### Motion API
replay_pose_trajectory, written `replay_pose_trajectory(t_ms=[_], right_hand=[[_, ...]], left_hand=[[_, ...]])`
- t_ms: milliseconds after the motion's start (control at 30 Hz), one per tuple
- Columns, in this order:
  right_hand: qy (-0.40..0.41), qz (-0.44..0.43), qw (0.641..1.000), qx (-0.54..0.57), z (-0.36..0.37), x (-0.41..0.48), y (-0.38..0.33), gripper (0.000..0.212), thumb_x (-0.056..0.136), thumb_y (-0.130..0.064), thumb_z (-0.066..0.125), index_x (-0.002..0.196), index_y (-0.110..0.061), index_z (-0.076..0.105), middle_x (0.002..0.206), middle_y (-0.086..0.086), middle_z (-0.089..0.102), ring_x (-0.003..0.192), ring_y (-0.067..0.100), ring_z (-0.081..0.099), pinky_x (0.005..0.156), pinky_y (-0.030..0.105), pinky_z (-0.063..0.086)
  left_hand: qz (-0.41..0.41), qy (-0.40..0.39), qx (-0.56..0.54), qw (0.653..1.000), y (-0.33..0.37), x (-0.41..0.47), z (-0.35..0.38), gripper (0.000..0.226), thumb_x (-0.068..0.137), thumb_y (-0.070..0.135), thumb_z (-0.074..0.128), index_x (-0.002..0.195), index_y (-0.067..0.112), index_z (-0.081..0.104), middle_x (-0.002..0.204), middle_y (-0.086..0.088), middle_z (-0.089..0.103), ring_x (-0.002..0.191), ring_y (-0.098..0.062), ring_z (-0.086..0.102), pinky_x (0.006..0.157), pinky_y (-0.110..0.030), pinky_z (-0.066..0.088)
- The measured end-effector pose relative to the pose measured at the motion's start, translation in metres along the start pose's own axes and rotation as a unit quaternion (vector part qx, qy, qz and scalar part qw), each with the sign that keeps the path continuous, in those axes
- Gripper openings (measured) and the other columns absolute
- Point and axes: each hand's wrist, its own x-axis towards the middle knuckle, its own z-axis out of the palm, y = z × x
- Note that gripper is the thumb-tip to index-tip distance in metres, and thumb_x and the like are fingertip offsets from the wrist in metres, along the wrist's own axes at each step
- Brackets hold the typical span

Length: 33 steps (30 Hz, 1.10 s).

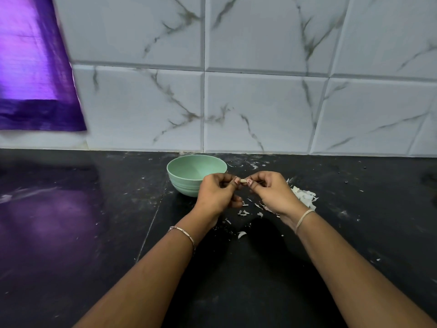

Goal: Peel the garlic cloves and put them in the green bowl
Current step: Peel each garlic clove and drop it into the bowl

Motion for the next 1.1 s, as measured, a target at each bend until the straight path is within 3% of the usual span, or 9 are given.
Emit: replay_pose_trajectory(t_ms=[167,267,433,567,633,733,800,900,1100], right_hand=[[-0.052,0.049,0.991,0.114,-0.0082,-0.0008,0.0034,0.015,0.094,-0.010,0.059,0.083,-0.017,0.067,0.072,0.003,0.063,0.071,0.012,0.054,0.071,0.026,0.042],[-0.063,0.048,0.989,0.125,-0.0099,-0.0013,0.0012,0.015,0.094,-0.007,0.059,0.084,-0.016,0.066,0.074,0.000,0.063,0.065,0.007,0.056,0.064,0.018,0.044],[-0.039,0.036,0.996,0.074,-0.0066,-0.0035,-0.0045,0.016,0.095,-0.012,0.058,0.082,-0.018,0.064,0.072,-0.003,0.059,0.064,0.008,0.052,0.052,0.011,0.039],[-0.022,0.002,1.000,-0.003,-0.0037,-0.0038,-0.0027,0.013,0.096,-0.018,0.056,0.084,-0.018,0.063,0.070,-0.002,0.058,0.062,0.011,0.050,0.055,0.020,0.039],[-0.014,-0.029,0.996,-0.079,-0.0026,-0.0022,0.0006,0.011,0.094,-0.018,0.056,0.086,-0.018,0.063,0.067,-0.006,0.057,0.058,0.008,0.048,0.057,0.024,0.036],[0.004,-0.077,0.981,-0.178,-0.0024,-0.0017,0.0023,0.006,0.092,-0.017,0.055,0.089,-0.018,0.061,0.086,-0.005,0.059,0.073,0.009,0.054,0.069,0.025,0.042],[0.009,-0.097,0.973,-0.207,-0.0040,-0.0025,0.0025,0.006,0.092,-0.017,0.055,0.089,-0.020,0.059,0.092,-0.003,0.056,0.082,0.014,0.055,0.075,0.029,0.043],[0.011,-0.115,0.971,-0.211,-0.0072,-0.0031,0.0016,0.004,0.093,-0.016,0.057,0.092,-0.017,0.061,0.094,0.000,0.057,0.084,0.016,0.055,0.077,0.030,0.043],[0.024,-0.124,0.967,-0.222,-0.0098,-0.0020,0.0015,0.005,0.092,-0.018,0.057,0.093,-0.018,0.062,0.096,-0.001,0.059,0.089,0.017,0.057,0.083,0.036,0.047]], left_hand=[[-0.032,-0.039,-0.075,0.996,0.0024,-0.0024,-0.0020,0.008,0.096,0.007,0.056,0.090,0.007,0.060,0.076,-0.004,0.064,0.044,-0.006,0.055,0.046,-0.022,0.054],[-0.034,-0.049,-0.079,0.995,0.0051,-0.0042,-0.0021,0.006,0.096,0.009,0.058,0.091,0.007,0.061,0.079,-0.005,0.065,0.045,-0.007,0.056,0.046,-0.022,0.054],[0.081,0.033,0.151,0.985,0.0020,-0.0037,-0.0016,0.001,0.093,0.015,0.062,0.092,0.015,0.062,0.085,-0.002,0.064,0.051,-0.019,0.062,0.057,-0.036,0.059],[0.174,0.065,0.262,0.947,-0.0005,-0.0036,-0.0021,0.013,0.089,0.012,0.063,0.094,0.023,0.060,0.073,0.008,0.060,0.058,-0.005,0.055,0.063,-0.024,0.048],[0.149,0.052,0.230,0.960,-0.0011,-0.0029,0.0001,0.013,0.090,0.008,0.062,0.091,0.021,0.060,0.075,0.005,0.061,0.052,-0.005,0.056,0.059,-0.023,0.053],[0.091,0.032,0.162,0.982,-0.0039,-0.0015,0.0038,0.005,0.092,0.012,0.063,0.091,0.016,0.066,0.079,0.001,0.066,0.054,-0.019,0.065,0.060,-0.045,0.060],[0.062,0.026,0.115,0.991,-0.0027,-0.0031,0.0046,0.008,0.092,0.017,0.066,0.095,0.010,0.068,0.079,-0.004,0.068,0.058,-0.022,0.067,0.061,-0.048,0.060],[0.034,0.013,0.061,0.998,0.0004,-0.0042,0.0032,0.018,0.087,0.020,0.073,0.096,0.006,0.068,0.081,-0.009,0.068,0.063,-0.024,0.066,0.060,-0.039,0.060],[-0.010,-0.042,-0.034,0.998,0.0023,-0.0055,0.0018,0.007,0.089,0.001,0.067,0.089,0.007,0.064,0.075,-0.007,0.062,0.055,-0.011,0.060,0.051,-0.022,0.055]])
